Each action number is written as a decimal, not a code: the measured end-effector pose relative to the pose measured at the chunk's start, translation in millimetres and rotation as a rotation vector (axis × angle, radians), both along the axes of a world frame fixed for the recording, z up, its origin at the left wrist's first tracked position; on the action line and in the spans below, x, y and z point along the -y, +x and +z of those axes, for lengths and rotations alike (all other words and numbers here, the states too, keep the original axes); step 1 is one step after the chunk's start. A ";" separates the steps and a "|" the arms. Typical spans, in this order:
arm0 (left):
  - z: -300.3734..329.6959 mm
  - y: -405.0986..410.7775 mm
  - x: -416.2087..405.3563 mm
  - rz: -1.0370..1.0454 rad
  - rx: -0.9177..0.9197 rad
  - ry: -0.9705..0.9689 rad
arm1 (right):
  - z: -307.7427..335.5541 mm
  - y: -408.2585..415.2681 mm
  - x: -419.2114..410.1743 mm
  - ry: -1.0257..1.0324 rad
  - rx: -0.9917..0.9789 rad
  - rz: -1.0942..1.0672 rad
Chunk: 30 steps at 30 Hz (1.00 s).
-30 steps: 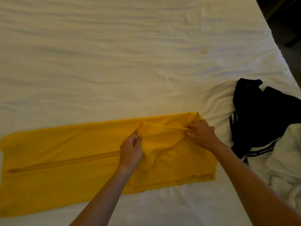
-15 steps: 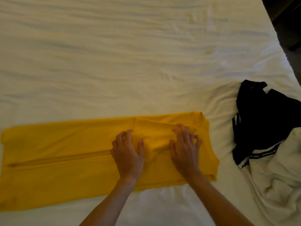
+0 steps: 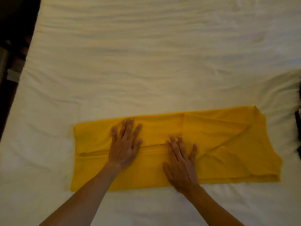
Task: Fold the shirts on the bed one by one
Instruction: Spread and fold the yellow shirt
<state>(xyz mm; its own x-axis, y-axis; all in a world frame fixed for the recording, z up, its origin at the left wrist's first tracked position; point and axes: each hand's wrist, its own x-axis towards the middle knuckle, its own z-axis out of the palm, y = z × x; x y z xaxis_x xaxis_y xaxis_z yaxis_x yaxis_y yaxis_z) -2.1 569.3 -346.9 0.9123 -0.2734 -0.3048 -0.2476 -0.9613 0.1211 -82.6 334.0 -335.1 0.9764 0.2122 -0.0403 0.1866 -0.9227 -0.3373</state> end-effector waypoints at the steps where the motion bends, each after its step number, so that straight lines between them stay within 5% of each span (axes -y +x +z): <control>1: 5.1 4.3 -29.3 0.032 -0.012 0.039 | 0.7 -4.7 -20.5 0.053 0.015 0.040; 6: 37.4 25.9 -123.5 0.155 0.019 0.124 | 7.2 -24.1 -147.6 0.333 -0.102 0.345; 11: 58.6 61.2 -151.4 0.164 -0.116 0.203 | 16.3 -28.1 -243.1 0.077 -0.225 0.383; 14: 73.1 77.9 -152.5 0.260 -0.241 0.203 | 20.2 -24.5 -258.4 0.181 -0.200 0.181; 17: 101.5 97.6 -138.6 0.473 -0.282 -0.026 | 29.6 -18.7 -249.9 0.638 -0.334 -0.034; 20: 122.8 114.2 -97.6 0.467 -0.276 -0.191 | 45.8 -25.2 -221.3 1.160 -0.343 -0.531; 23: 127.4 116.7 -31.7 0.432 -0.370 -0.432 | 40.9 -43.0 -175.7 1.422 -0.361 -0.978; 27: 109.5 110.7 14.6 0.336 -0.424 -0.544 | 30.6 -53.0 -121.1 1.448 -0.438 -1.251; 30: 84.9 104.2 9.8 0.157 -0.377 -0.334 | 25.8 -50.2 -103.3 1.267 -0.532 -1.161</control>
